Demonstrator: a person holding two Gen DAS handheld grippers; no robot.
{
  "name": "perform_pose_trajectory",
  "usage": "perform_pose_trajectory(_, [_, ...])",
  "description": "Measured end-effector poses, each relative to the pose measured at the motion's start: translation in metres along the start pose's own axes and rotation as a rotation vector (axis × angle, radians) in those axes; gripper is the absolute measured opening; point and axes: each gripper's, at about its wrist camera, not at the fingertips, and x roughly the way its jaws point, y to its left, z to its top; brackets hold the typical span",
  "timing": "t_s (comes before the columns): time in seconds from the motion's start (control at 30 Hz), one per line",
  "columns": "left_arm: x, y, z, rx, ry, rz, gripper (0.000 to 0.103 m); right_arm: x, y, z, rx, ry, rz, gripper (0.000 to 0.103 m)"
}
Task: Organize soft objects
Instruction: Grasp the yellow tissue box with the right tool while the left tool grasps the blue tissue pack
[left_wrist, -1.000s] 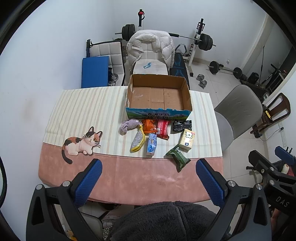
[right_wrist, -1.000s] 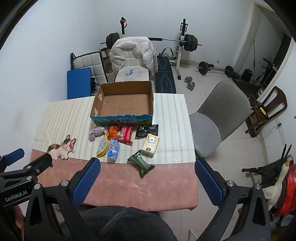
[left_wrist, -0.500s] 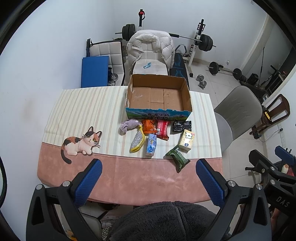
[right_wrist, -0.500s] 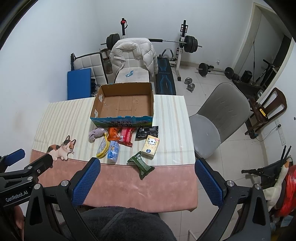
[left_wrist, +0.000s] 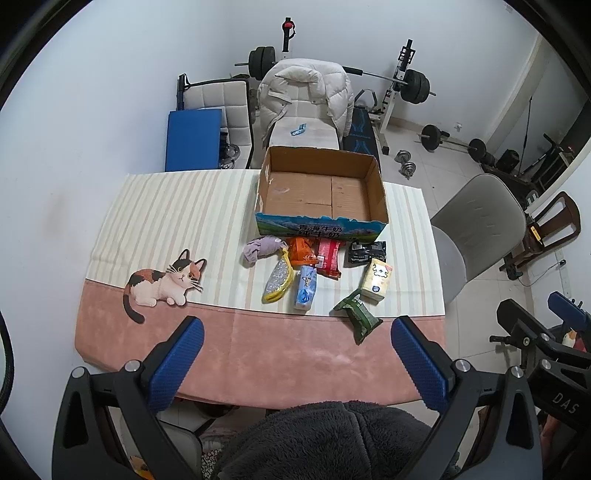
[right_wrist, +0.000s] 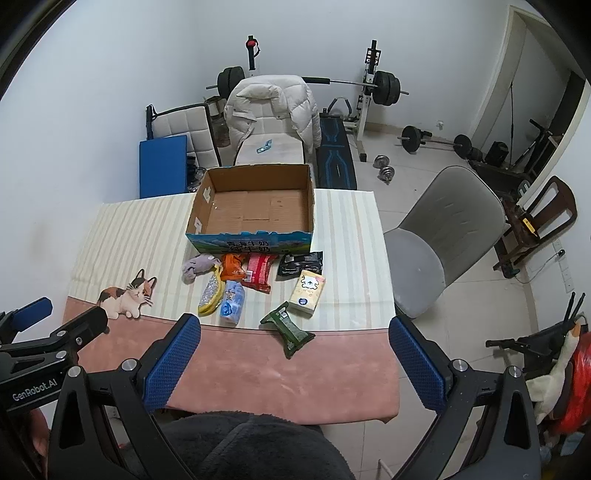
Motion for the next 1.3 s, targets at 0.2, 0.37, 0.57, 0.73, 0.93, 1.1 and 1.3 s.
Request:
perform_pose_trajectory(0.2, [0.0,0.002,0.0,0.0,0.0,0.0,0.103,-0.001,0.002,0.0,-0.003,-0.003,0.008,0.103])
perform_pose_trajectory(0.37, [0.004,0.003,0.006,0.005,-0.035,0.003,0.103,0.006,-0.001,0.001,0.011,0.001,0.014,0.103])
perform_pose_trajectory(0.57, [0.059,0.023,0.045,-0.024,-0.06,0.095,0.103,0.058,-0.017,0.013,0.073,-0.001,-0.006,0.103])
perform_pose_trajectory(0.73, [0.154,0.038,0.063,-0.028,0.111,0.119,0.103,0.15,-0.03,0.03,0.076,0.092,-0.023,0.103])
perform_pose_trajectory(0.93, [0.262,0.031,0.054,0.011,0.297,0.067,0.102,0.281,-0.039,0.037,0.069,0.266,0.008,0.103])
perform_pose_trajectory(1.1, [0.35,0.009,0.041,0.042,0.448,0.02,0.079,0.39,-0.051,0.027,0.124,0.424,0.024,0.103])
perform_pose_trajectory(1.3, [0.425,-0.001,0.024,-0.001,0.568,-0.023,0.073,0.485,-0.066,0.01,0.241,0.563,0.053,0.095])
